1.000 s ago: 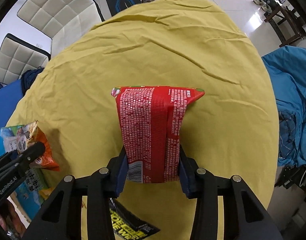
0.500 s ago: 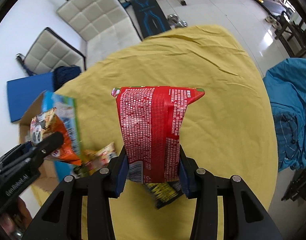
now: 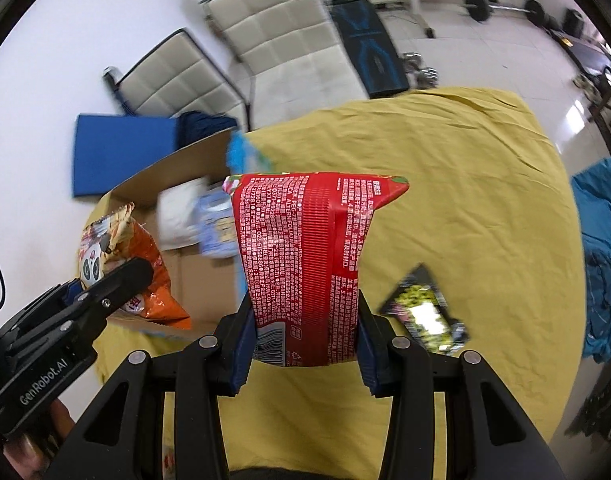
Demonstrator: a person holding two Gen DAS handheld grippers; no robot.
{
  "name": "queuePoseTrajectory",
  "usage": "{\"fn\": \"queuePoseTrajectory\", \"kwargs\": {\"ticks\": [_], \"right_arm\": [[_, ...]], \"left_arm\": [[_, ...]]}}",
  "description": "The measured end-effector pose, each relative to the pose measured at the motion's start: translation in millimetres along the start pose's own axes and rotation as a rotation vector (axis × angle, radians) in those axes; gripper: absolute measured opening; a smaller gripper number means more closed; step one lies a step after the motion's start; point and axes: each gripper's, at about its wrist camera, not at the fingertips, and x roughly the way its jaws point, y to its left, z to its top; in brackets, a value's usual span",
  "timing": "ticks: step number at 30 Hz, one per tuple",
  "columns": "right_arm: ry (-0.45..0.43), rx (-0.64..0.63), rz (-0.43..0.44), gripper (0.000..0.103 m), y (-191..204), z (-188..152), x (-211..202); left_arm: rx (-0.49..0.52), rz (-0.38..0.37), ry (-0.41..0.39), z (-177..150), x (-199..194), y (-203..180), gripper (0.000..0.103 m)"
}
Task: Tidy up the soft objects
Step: 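Lower both held packets into the box and open both tools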
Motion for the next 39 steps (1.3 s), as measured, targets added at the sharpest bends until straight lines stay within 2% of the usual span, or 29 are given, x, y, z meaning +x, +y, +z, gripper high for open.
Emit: {"fn": "queuePoseTrajectory", "kwargs": {"ticks": [5, 10, 19, 30, 39], "right_arm": [[0.021, -0.066, 0.032, 0.045, 58, 1, 17], [0.056, -0.112, 0.023, 0.045, 108, 8, 53], [0.2, -0.095, -0.025, 0.046, 137, 10, 154], [0.343, -0.132, -0.078, 0.046, 168, -3, 248], [0.378, -0.136, -0.142, 0.046, 179, -4, 283]], "left_arm": [[-0.057, 0.035, -0.016, -5, -22, 57, 0.035], [-0.101, 0.095, 0.003, -1, -19, 118, 0.035], [-0.149, 0.16, 0.124, 18, 41, 202, 0.035], [-0.155, 0.162, 0.285, 46, 133, 254, 0.035], [-0.134, 0.176, 0.375, 57, 175, 266, 0.035]]}}
